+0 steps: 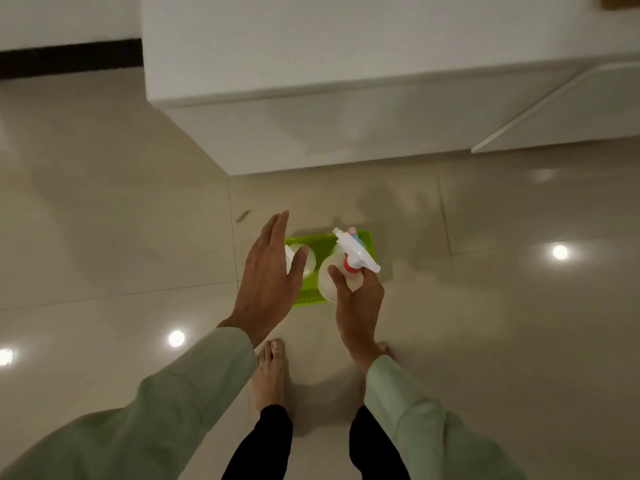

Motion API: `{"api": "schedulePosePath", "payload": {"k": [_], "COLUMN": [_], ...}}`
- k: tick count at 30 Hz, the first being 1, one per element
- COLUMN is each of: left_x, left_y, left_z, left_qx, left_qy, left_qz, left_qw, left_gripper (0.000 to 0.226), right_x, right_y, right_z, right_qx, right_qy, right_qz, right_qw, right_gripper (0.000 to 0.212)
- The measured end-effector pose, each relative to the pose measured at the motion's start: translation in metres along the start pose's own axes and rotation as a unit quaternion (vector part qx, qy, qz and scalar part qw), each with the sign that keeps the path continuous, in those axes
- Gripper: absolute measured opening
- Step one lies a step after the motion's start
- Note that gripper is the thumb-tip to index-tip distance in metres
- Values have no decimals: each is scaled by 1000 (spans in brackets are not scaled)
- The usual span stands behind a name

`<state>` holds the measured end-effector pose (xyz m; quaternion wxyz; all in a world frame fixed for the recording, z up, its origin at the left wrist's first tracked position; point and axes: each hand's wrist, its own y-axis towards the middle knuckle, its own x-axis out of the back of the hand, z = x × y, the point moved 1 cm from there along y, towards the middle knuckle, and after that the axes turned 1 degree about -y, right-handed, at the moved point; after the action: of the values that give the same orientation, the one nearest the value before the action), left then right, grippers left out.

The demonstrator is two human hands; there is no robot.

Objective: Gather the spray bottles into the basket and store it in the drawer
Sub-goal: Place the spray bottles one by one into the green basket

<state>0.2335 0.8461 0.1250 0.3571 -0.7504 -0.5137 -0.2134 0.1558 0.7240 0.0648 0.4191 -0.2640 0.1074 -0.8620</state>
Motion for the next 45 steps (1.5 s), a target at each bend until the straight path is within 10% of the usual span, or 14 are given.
{"api": "schedulePosePath", "payload": {"k": [14,25,29,39,45], "left_x": [-80,-104,-108,-106,-109], "left_y": [12,16,21,29,25], "left_z": [99,105,97,98,103], "left_qx": [-1,112,149,109,98], "left_qy": [-9,-119,-84,0,-5], "left_qz": [-3,-61,-77,-91,-78], "left_qw": [1000,985,982,990,992], "left_gripper": [64,91,67,30,36], "right_x": [-74,-60,-29,19,-14], "right_y": [13,23,18,46,52], "right_z": [-137,-156,-150,-98,-83], "right_qx": [97,67,50,194,163], "right_qy": [-99,-173,-111,-170,-337], "right_qz": [-55,22,62,-109,83], "right_qw": [989,982,991,960,923], "right_gripper": [30,73,96,33,52]}}
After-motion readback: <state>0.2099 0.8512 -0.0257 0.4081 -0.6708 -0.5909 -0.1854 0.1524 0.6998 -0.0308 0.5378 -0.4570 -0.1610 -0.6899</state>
